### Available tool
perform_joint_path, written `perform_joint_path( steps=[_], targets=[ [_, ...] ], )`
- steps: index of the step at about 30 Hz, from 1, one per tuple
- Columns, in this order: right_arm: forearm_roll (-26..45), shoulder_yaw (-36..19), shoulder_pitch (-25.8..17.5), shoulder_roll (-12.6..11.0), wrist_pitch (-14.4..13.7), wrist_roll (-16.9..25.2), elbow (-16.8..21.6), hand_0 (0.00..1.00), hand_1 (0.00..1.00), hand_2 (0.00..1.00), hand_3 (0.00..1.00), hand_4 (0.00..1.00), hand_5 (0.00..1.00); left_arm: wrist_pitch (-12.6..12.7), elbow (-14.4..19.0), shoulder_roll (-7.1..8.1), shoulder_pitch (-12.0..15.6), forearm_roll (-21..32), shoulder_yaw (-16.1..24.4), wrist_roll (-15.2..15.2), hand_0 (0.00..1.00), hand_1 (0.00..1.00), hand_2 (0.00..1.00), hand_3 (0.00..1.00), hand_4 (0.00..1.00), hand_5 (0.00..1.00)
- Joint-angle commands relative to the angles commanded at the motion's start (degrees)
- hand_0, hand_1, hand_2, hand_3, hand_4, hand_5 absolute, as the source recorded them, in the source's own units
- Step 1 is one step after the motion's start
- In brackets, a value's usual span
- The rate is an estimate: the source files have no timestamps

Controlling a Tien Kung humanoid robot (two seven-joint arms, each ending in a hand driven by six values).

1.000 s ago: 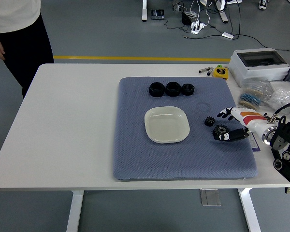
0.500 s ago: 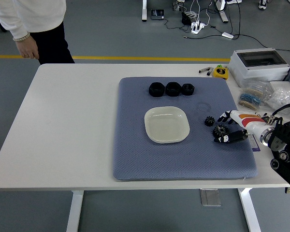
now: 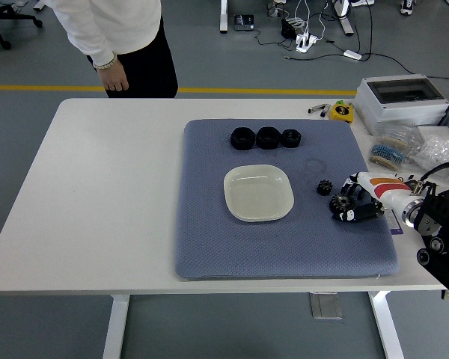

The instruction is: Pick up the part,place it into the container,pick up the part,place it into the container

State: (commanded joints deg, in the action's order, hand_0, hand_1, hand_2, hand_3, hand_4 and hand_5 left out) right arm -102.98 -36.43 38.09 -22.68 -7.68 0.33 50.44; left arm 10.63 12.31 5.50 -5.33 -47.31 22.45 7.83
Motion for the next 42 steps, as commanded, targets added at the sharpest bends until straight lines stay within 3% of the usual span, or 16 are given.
perform_joint_path(
  steps=[4, 5, 10, 11, 16, 17, 22, 23, 24, 28, 29, 34, 35, 40, 42],
  targets=[
    [-0.93, 0.25, -0.03, 0.16, -0.77, -0.03, -0.62, 0.247, 0.438, 0.534, 0.567, 0.917, 0.504, -0.03, 0.03, 0.04, -0.04, 0.03, -0.12, -0.01, 0.698, 0.707, 0.743, 0.647, 0.674, 0.653],
    [-1.13, 0.31, -0.03, 0.21, -0.86, -0.05, -0.81, 0.184, 0.391, 0.502, 0.535, 0.865, 0.485, -0.03, 0.03, 0.04, -0.05, 0.05, -0.14, -0.02, 0.699, 0.707, 0.743, 0.647, 0.674, 0.654],
    [-2.00, 0.49, 0.04, 0.33, -1.27, -0.02, -1.49, 0.184, 0.391, 0.502, 0.535, 0.865, 0.485, -0.01, 0.03, 0.07, -0.07, 0.02, -0.12, -0.03, 0.699, 0.707, 0.743, 0.647, 0.674, 0.654],
    [-2.18, 0.50, 0.07, 0.35, -1.49, 0.02, -1.54, 0.134, 0.341, 0.487, 0.523, 0.813, 0.474, 0.00, 0.03, 0.05, -0.09, -0.07, -0.05, -0.01, 0.698, 0.706, 0.743, 0.647, 0.675, 0.654],
    [-2.37, 0.58, 0.08, 0.39, -2.45, 0.24, -1.42, 0.134, 0.341, 0.487, 0.523, 0.813, 0.474, -0.07, 0.05, 0.06, -0.11, -0.37, 0.08, 0.05, 0.698, 0.706, 0.743, 0.647, 0.675, 0.654],
    [-2.38, 0.65, 0.08, 0.39, -2.57, 0.30, -1.42, 0.036, 0.212, 0.358, 0.458, 0.721, 0.457, -0.08, 0.05, 0.05, -0.11, -0.44, 0.13, 0.06, 0.697, 0.706, 0.743, 0.648, 0.675, 0.654],
    [-2.23, 0.85, -0.16, 0.33, -2.89, 0.55, -1.44, 0.036, 0.212, 0.358, 0.458, 0.721, 0.457, -0.14, 0.06, 0.04, -0.12, -0.59, 0.21, 0.09, 0.697, 0.706, 0.743, 0.648, 0.675, 0.654],
    [-2.43, 0.78, -0.28, 0.27, -3.13, 0.62, -1.24, 0.002, 0.105, 0.246, 0.364, 0.759, 0.408, -0.15, 0.06, 0.04, -0.13, -0.60, 0.20, 0.08, 0.697, 0.707, 0.743, 0.648, 0.675, 0.655],
    [-2.64, 0.67, -0.39, 0.22, -3.36, 0.67, -1.02, 0.002, 0.105, 0.246, 0.364, 0.759, 0.408, -0.15, 0.06, 0.04, -0.14, -0.58, 0.18, 0.07, 0.697, 0.707, 0.743, 0.648, 0.675, 0.655],
    [-3.95, -0.16, -0.82, -0.18, -5.12, 0.76, 0.75, 0.002, 0.105, 0.246, 0.364, 0.759, 0.408, -0.16, 0.06, 0.08, -0.18, -0.52, 0.12, 0.03, 0.697, 0.707, 0.743, 0.648, 0.675, 0.655],
    [-4.23, -0.39, -0.87, -0.29, -5.64, 0.76, 1.29, 0.002, 0.020, 0.134, 0.257, 0.815, 0.406, -0.16, 0.05, 0.10, -0.20, -0.60, 0.16, 0.04, 0.697, 0.706, 0.741, 0.647, 0.675, 0.655],
    [-5.34, -1.21, -0.82, -0.74, -8.07, 0.72, 4.23, 0.002, 0.020, 0.134, 0.257, 0.815, 0.406, -0.15, 0.02, 0.17, -0.25, -0.79, 0.33, 0.08, 0.697, 0.706, 0.741, 0.647, 0.675, 0.655],
    [-5.51, -1.37, -0.78, -0.80, -8.52, 0.69, 5.01, 0.002, 0.002, 0.065, 0.230, 0.829, 0.396, -0.15, 0.02, 0.20, -0.27, -0.78, 0.30, 0.08, 0.698, 0.705, 0.742, 0.648, 0.675, 0.654],
    [-6.06, -1.20, -0.37, -0.75, -9.83, 0.63, 9.16, 0.002, 0.002, 0.065, 0.230, 0.829, 0.396, -0.14, 0.00, 0.26, -0.32, -0.98, 0.50, 0.14, 0.698, 0.705, 0.742, 0.648, 0.675, 0.654],
    [-6.17, -0.73, 0.04, -0.43, -9.89, 0.60, 10.57, 0.002, 0.002, 0.036, 0.254, 0.822, 0.351, -0.15, 0.01, 0.28, -0.32, -0.95, 0.47, 0.13, 0.698, 0.705, 0.742, 0.649, 0.675, 0.655]
  ],
)
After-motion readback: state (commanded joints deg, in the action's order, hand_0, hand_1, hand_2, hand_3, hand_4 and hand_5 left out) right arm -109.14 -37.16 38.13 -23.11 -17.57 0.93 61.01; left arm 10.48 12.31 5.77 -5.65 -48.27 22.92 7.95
